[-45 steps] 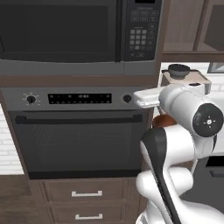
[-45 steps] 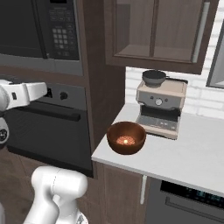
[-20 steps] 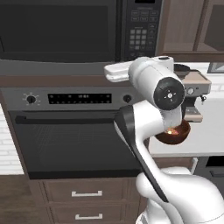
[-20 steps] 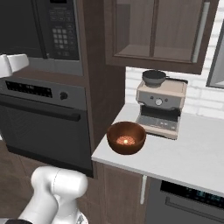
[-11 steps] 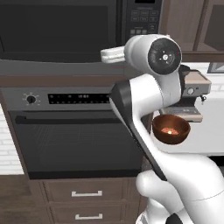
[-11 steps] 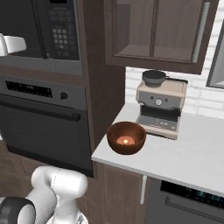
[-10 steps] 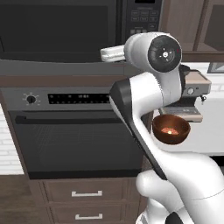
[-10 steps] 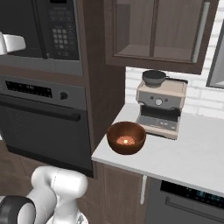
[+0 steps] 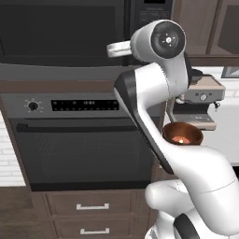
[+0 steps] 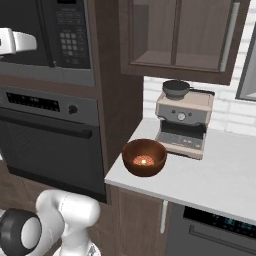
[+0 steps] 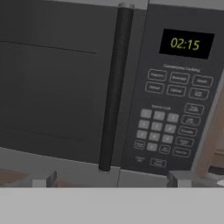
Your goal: Open the microwave, place the bowl with waffle inside the microwave, then close the microwave door and turn it on.
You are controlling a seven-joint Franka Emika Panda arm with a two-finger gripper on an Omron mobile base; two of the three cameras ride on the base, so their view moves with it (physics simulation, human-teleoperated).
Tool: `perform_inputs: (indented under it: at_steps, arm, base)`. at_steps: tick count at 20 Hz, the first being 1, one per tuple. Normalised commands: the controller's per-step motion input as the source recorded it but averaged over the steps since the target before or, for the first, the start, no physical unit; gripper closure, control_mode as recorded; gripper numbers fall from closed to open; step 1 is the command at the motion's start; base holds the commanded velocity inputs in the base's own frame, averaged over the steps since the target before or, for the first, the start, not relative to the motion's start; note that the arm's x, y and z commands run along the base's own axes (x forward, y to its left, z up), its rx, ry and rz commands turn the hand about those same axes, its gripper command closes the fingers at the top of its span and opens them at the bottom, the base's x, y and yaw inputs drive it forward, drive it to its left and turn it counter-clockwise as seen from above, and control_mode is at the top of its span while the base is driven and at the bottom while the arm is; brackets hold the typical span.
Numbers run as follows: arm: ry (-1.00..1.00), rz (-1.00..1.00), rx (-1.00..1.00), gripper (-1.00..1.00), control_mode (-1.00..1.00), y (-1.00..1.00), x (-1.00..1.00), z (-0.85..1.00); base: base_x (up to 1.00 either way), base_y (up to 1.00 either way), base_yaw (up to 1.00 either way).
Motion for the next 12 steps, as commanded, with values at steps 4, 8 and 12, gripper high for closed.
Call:
perform_inputs:
  at_steps: [4, 8, 12]
  arm:
    - [0.19, -0.05, 0.03, -1.00, -1.00, -0.01, 0.43, 0.00]
    - [0.21, -0.08, 0.00, -1.00, -1.00, 0.00, 0.48, -0.01]
    - [0.07, -0.08, 0.00, -1.00, -1.00, 0.00, 0.44, -0.05]
  base:
    - [0.00, 0.00, 0.00]
    - [0.00, 0.00, 0.00]
    - [0.00, 0.00, 0.00]
